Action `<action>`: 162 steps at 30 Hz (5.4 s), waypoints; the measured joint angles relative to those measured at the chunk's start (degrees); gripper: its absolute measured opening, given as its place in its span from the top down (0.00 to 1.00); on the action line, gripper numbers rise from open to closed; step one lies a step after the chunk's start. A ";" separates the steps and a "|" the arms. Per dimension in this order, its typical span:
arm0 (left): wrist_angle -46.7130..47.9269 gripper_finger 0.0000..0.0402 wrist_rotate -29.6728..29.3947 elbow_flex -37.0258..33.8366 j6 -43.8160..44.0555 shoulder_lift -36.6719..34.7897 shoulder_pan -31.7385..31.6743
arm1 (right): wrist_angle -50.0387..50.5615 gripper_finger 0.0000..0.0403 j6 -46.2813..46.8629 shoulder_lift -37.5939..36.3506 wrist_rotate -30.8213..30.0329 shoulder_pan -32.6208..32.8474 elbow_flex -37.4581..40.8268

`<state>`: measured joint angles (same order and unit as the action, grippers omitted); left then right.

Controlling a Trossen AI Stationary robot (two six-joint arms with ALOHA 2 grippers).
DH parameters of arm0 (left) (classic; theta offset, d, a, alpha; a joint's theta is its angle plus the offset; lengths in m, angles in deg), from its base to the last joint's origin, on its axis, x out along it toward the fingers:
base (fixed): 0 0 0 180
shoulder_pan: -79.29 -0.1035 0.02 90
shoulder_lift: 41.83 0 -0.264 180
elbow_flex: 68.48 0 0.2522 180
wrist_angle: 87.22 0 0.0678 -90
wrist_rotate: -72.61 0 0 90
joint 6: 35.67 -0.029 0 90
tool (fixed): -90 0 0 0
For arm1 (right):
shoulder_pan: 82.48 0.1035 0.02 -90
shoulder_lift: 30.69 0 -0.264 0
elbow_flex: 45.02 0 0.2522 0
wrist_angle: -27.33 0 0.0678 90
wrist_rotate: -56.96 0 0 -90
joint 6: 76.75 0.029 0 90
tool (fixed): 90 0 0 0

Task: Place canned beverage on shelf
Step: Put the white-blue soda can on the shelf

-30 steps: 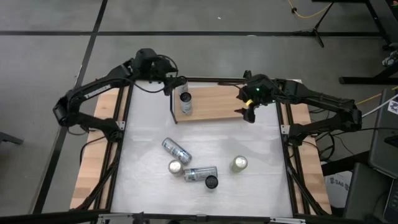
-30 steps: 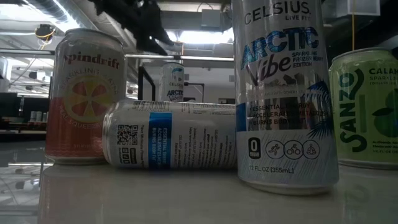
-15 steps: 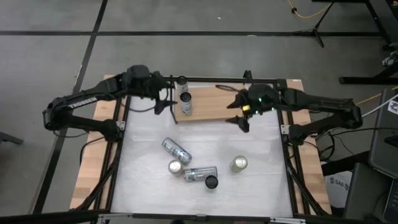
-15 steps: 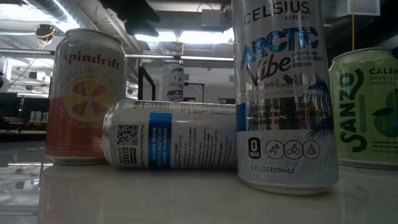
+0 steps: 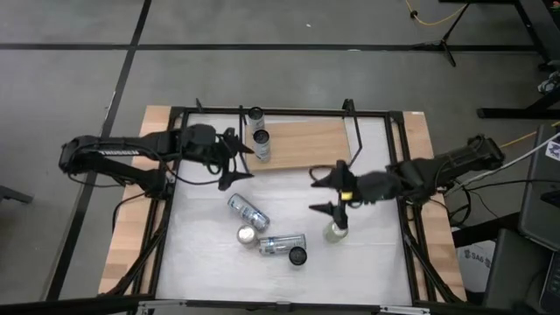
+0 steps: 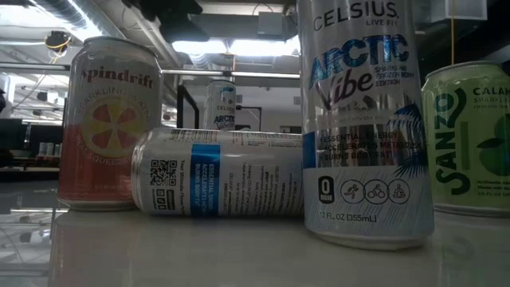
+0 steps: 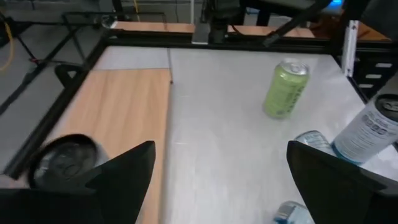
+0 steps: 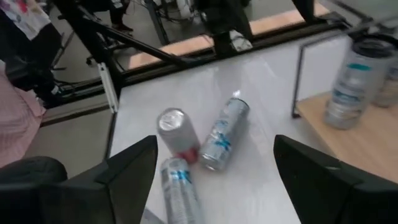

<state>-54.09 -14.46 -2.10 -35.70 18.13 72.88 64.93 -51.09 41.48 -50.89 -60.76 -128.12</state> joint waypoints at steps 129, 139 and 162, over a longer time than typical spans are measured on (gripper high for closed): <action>-0.15 0.12 -15.95 -0.03 5.92 0.05 14.81 | -14.74 0.40 -1.92 27.10 -3.58 16.15 0.00; -0.15 0.12 -15.94 -0.03 5.92 0.05 14.78 | -14.52 0.40 -2.02 27.06 -1.69 15.65 -0.50; -0.15 0.12 -15.95 -0.03 5.92 0.05 14.81 | 11.42 0.40 -11.03 27.06 2.40 10.42 -22.72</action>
<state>-54.24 -30.40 -2.13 -29.78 18.18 87.69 76.35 -62.12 68.53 -48.50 -50.34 -150.84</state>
